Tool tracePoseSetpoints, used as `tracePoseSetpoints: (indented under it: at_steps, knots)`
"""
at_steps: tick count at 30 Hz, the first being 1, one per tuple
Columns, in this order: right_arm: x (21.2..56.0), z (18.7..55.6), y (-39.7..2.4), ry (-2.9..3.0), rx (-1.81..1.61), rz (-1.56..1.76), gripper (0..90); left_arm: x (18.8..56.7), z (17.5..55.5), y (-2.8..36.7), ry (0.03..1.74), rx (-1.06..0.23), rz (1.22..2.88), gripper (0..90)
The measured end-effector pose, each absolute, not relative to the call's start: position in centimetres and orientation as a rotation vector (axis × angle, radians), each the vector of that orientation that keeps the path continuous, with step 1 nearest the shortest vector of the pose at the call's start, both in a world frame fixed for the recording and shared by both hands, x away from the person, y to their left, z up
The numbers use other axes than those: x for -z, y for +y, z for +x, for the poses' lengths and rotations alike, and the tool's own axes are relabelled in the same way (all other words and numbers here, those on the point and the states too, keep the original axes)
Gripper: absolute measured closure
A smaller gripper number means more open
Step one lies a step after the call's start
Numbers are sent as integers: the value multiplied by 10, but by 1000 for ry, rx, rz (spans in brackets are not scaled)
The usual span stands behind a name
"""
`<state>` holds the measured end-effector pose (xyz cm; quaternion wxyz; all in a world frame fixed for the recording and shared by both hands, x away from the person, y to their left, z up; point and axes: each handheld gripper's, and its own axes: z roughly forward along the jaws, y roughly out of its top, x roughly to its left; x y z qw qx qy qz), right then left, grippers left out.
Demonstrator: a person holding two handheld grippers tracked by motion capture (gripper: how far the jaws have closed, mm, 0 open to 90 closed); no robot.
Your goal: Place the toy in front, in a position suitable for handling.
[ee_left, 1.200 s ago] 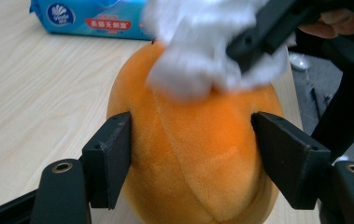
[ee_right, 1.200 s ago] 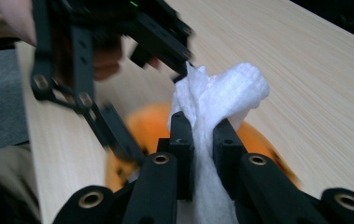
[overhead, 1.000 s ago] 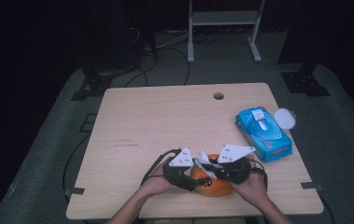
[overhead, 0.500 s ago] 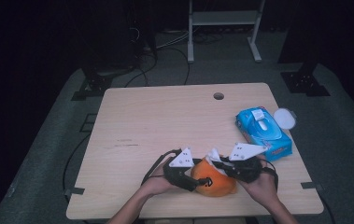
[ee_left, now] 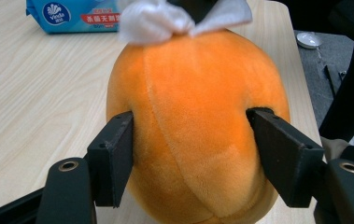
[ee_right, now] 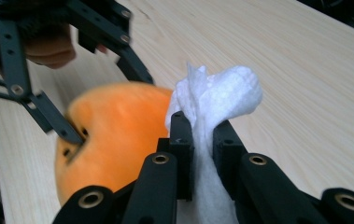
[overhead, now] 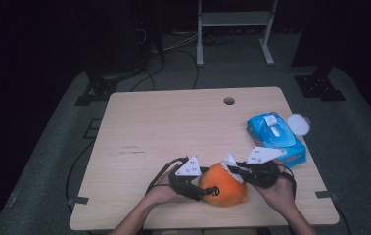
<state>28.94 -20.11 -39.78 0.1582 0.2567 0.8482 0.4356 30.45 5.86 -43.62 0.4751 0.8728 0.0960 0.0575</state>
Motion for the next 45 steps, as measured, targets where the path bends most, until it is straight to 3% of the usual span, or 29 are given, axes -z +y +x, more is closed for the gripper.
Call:
tracePoseSetpoints:
  at_steps: [9, 16, 25, 37, 45]
  knots:
    - [406, 288, -235, 2404, -1235, 863, 806, 437, 306, 60, 240, -128, 2127, 321]
    - [407, 291, -236, 2409, -1251, 879, 806, 437, 305, 59, 240, -127, 2132, 321]
    - [399, 301, -203, 2454, -1293, 770, 807, 437, 305, 61, 233, -127, 2137, 322]
    - [412, 298, -246, 2424, -1291, 939, 807, 438, 306, 61, 242, -116, 2133, 323]
    - [408, 281, -234, 2454, -1292, 856, 809, 438, 307, 61, 249, -115, 2133, 315]
